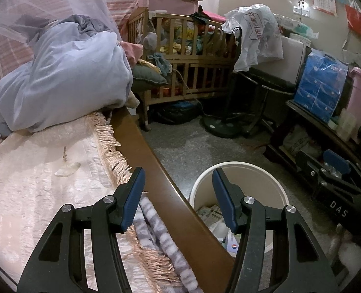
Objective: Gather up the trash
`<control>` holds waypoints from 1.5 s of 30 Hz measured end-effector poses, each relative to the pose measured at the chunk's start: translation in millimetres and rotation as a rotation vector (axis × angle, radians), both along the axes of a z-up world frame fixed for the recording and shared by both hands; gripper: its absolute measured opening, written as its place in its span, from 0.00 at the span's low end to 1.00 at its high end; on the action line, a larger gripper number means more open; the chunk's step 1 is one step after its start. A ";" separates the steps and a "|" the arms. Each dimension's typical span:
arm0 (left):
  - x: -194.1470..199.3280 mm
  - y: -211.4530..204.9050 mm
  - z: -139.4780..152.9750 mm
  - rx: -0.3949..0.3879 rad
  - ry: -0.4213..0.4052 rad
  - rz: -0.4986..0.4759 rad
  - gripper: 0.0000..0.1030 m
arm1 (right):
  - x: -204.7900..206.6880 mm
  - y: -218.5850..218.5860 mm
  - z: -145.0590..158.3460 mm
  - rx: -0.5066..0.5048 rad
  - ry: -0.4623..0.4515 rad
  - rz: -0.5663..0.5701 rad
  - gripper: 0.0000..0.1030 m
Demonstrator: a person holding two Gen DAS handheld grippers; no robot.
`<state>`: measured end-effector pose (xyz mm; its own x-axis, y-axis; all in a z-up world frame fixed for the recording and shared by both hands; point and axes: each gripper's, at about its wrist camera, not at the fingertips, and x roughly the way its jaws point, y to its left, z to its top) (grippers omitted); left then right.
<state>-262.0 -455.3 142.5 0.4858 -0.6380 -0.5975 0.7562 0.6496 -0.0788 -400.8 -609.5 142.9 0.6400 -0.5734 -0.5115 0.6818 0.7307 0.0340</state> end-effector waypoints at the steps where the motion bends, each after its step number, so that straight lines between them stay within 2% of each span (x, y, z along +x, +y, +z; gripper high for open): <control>1: 0.1 0.0 0.0 0.001 -0.001 0.002 0.54 | -0.2 0.3 0.3 0.001 0.000 -0.001 0.76; 45: 2.2 -0.2 -3.2 0.004 -0.003 0.000 0.54 | 9.7 3.8 -9.9 0.017 0.026 0.010 0.78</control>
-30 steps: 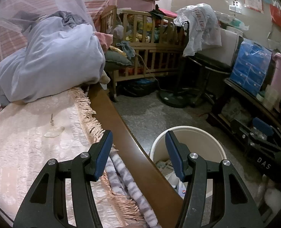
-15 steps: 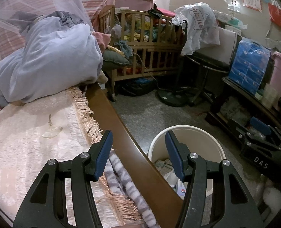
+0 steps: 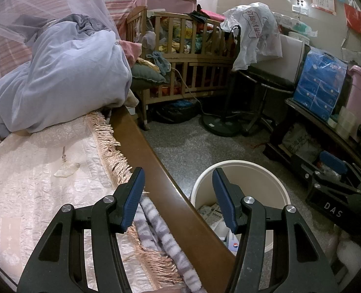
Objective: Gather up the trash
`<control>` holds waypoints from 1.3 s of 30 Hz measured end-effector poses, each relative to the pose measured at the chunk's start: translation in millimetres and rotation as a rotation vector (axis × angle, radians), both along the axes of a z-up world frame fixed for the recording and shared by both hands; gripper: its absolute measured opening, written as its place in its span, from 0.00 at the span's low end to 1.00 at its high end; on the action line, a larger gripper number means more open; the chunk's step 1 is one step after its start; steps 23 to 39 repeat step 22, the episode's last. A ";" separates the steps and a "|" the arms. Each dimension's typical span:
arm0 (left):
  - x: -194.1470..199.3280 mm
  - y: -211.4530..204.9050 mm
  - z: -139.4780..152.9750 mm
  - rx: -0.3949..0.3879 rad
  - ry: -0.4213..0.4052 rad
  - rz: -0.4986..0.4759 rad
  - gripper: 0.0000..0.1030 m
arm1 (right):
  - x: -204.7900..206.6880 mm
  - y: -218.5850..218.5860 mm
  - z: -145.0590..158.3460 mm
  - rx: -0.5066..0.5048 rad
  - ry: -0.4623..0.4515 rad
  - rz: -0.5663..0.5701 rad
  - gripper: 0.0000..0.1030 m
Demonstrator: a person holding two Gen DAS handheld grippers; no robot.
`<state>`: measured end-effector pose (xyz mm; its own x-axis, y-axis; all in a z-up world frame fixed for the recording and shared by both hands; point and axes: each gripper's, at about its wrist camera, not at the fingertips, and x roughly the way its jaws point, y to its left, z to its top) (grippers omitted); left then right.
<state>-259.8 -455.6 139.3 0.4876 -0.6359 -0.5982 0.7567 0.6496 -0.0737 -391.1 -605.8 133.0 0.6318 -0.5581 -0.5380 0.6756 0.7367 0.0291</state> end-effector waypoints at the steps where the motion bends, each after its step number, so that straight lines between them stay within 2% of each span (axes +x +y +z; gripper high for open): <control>1: 0.2 -0.2 -0.2 0.000 0.001 -0.001 0.54 | 0.4 -0.2 -0.5 0.001 0.001 0.001 0.78; 39: -5.0 0.2 -2.7 -0.011 0.012 -0.035 0.54 | 0.9 -1.6 -4.3 0.008 0.015 0.004 0.79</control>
